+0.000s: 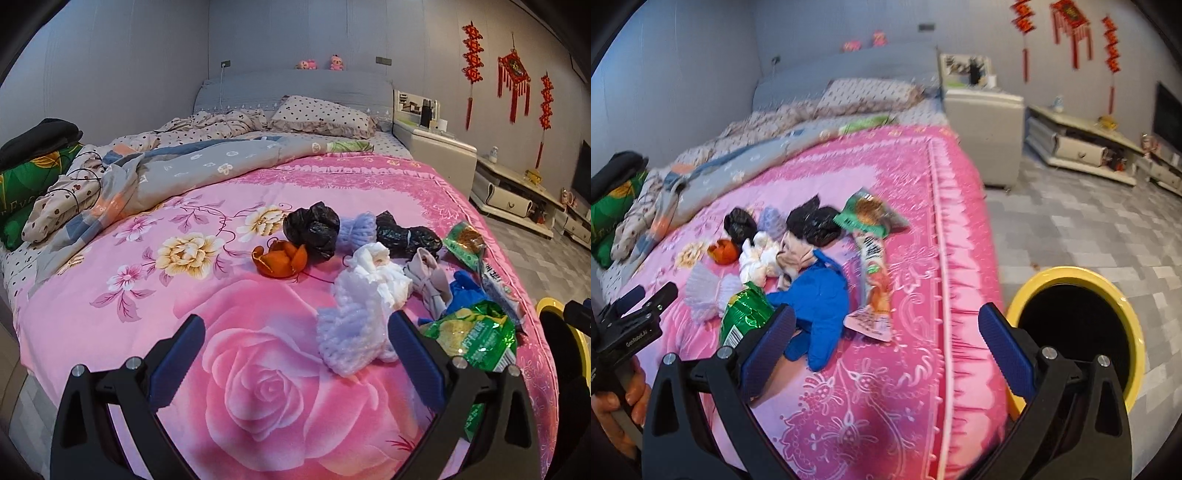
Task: Collect trash
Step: 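Grasp the white tissue with the left tool while the right tool grasps the long snack wrapper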
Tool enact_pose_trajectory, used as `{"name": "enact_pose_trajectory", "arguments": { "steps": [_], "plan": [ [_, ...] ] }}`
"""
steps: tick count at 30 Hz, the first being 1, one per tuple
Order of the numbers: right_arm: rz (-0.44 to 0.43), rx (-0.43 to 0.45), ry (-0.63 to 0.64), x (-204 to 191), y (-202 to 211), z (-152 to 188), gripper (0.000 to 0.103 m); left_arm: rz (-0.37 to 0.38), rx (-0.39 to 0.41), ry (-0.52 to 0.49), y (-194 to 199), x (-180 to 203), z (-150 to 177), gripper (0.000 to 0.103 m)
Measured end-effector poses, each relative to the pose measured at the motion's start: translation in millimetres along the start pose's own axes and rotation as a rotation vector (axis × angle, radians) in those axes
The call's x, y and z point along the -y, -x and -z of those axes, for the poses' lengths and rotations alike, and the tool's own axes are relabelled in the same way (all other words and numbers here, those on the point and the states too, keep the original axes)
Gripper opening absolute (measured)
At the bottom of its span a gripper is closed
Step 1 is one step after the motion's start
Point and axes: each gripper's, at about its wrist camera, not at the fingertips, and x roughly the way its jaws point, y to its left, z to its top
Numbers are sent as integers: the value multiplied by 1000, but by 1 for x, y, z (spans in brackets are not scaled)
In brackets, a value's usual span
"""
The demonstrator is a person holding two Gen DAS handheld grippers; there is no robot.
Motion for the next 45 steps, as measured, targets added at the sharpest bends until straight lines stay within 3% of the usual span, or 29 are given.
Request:
{"name": "enact_pose_trajectory", "arguments": {
  "steps": [4, 12, 18, 27, 36, 39, 40, 41, 42, 45],
  "plan": [
    [-49, -89, 14, -4, -32, -19, 95, 29, -37, -22, -12, 1, -8, 96],
    [-5, -173, 14, -3, -84, -57, 95, 66, -85, -106, -38, 10, -19, 96],
    [-34, -186, -42, 0, -101, -61, 95, 91, -102, -113, -56, 15, -21, 96],
    [-54, -182, -13, 3, -109, -56, 94, 168, -98, -79, -70, 12, -19, 96],
    [-40, -194, 9, 1, -119, -53, 80, 237, -109, -108, -78, 18, -14, 77],
    [-41, -209, 28, -4, -124, -51, 75, 250, -101, -112, -78, 19, -14, 64],
    [-38, -213, 33, -4, -125, -51, 73, 259, -99, -113, -78, 19, -14, 53],
    [-32, -220, 37, -5, -128, -51, 67, 277, -103, -109, -78, 19, -14, 46],
    [-28, -224, 37, -5, -130, -50, 57, 289, -105, -106, -78, 18, -14, 46],
    [-29, -245, 29, -5, -135, -49, 48, 289, -92, -128, -75, 21, -13, 36]
  ]
}}
